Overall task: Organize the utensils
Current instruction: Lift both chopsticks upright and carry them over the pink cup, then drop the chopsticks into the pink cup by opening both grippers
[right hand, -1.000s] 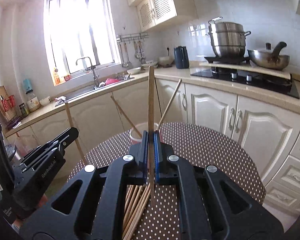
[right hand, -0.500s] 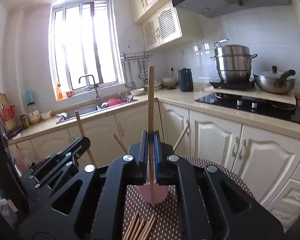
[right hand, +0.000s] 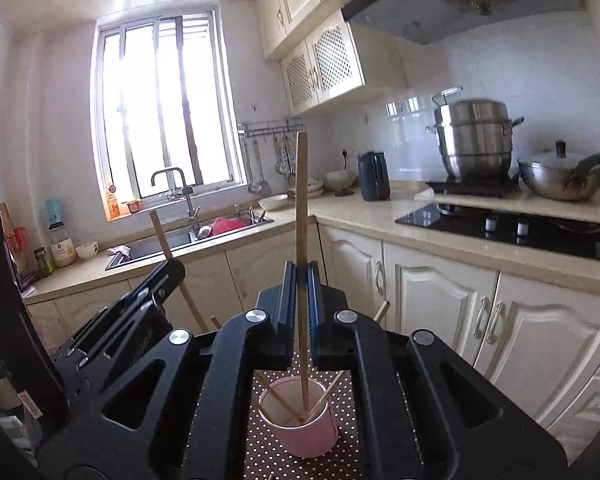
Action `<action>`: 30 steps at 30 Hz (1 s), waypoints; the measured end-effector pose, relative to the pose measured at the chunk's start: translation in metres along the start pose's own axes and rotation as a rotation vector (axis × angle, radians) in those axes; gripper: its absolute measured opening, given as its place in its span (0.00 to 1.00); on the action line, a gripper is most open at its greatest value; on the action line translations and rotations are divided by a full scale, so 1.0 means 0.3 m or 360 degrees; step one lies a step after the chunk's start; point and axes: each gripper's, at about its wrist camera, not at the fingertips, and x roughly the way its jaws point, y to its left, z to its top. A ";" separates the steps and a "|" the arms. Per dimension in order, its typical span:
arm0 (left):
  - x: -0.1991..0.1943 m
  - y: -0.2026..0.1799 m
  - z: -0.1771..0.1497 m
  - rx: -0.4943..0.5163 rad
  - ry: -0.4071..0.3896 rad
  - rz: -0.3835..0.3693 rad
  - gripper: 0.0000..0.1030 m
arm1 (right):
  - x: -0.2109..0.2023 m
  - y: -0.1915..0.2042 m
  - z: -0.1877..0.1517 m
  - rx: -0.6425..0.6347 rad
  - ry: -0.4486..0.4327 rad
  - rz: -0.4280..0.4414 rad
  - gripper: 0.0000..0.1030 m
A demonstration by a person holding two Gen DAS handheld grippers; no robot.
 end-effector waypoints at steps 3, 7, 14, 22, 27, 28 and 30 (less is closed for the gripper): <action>0.049 0.007 -0.022 -0.0006 0.0057 0.0016 0.05 | 0.048 -0.015 -0.028 0.0023 0.0066 -0.0010 0.05; 0.082 0.012 -0.057 0.0021 0.0097 0.0037 0.06 | 0.102 -0.014 -0.068 0.0011 0.0160 -0.0017 0.05; 0.132 0.024 -0.130 0.0105 0.0256 0.0111 0.06 | 0.169 -0.040 -0.128 0.0048 0.0330 0.0033 0.06; 0.104 0.063 -0.180 0.0167 0.0336 0.0113 0.34 | 0.163 -0.074 -0.164 0.0025 0.0404 -0.0055 0.07; 0.071 0.079 -0.195 0.0180 0.0354 0.0137 0.37 | 0.157 -0.077 -0.199 0.0001 0.0470 -0.0108 0.10; 0.065 0.082 -0.197 0.0184 0.0356 0.0148 0.38 | 0.153 -0.078 -0.205 0.0003 0.0475 -0.0111 0.12; 0.046 0.090 -0.201 0.0184 0.0358 0.0148 0.38 | 0.143 -0.078 -0.219 0.0004 0.0486 -0.0128 0.46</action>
